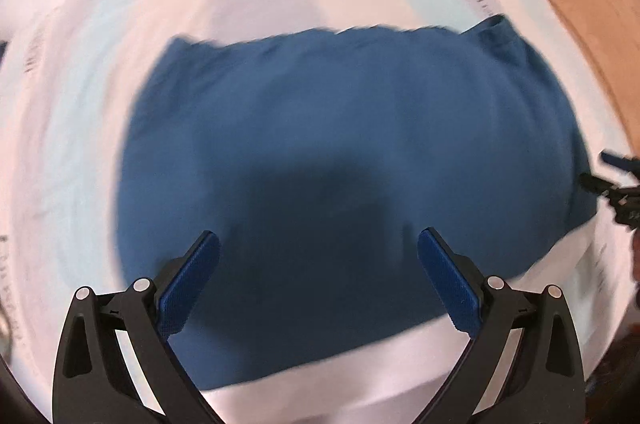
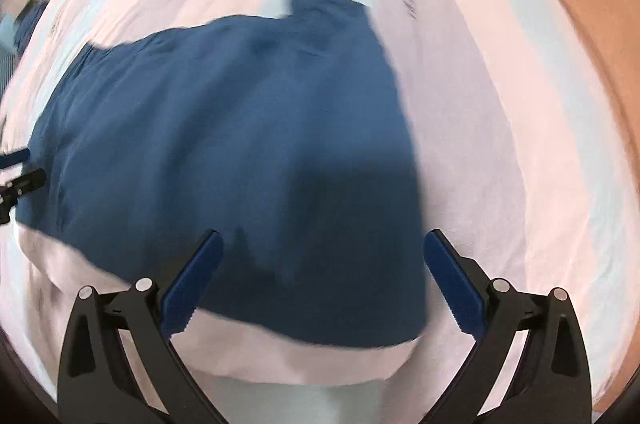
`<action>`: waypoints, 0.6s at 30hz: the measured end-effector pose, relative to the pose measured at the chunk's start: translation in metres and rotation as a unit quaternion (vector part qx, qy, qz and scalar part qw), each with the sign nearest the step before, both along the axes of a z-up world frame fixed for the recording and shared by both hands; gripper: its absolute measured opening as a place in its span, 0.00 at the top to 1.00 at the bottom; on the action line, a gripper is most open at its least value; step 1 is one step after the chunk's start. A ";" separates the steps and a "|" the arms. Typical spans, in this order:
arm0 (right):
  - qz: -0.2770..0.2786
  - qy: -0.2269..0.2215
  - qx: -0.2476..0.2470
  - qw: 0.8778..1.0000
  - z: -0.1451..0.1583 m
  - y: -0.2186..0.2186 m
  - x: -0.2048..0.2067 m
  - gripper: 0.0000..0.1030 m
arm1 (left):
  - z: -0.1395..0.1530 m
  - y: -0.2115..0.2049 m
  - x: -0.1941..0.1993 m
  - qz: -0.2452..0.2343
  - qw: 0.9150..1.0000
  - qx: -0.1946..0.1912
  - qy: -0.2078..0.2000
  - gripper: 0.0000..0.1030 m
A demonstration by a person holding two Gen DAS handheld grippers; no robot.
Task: Fold large clothes
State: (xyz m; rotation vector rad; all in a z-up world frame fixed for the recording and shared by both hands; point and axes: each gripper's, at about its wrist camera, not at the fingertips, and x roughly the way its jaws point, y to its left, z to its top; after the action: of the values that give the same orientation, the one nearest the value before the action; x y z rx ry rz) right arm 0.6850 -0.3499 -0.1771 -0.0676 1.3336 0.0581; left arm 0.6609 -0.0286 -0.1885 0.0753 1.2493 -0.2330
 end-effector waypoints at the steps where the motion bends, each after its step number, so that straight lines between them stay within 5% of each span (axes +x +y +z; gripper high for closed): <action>1: -0.005 0.013 0.017 1.000 -0.005 -0.012 0.006 0.07 | -0.001 -0.011 0.007 -0.005 1.000 0.000 0.000 0.06; 7: 0.004 0.051 0.113 0.992 -0.034 -0.043 0.031 0.07 | -0.023 -0.074 0.033 -0.020 0.999 0.038 0.004 0.06; 18: 0.012 0.103 0.200 0.974 -0.079 -0.059 0.056 0.06 | -0.059 -0.092 0.040 0.000 0.998 0.044 0.039 0.05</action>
State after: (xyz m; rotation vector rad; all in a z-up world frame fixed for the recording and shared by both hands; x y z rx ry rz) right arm 0.7405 -0.4092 -0.2565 0.2711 1.5045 0.3610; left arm 0.7010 -0.1209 -0.2476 0.1433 1.3381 -0.1824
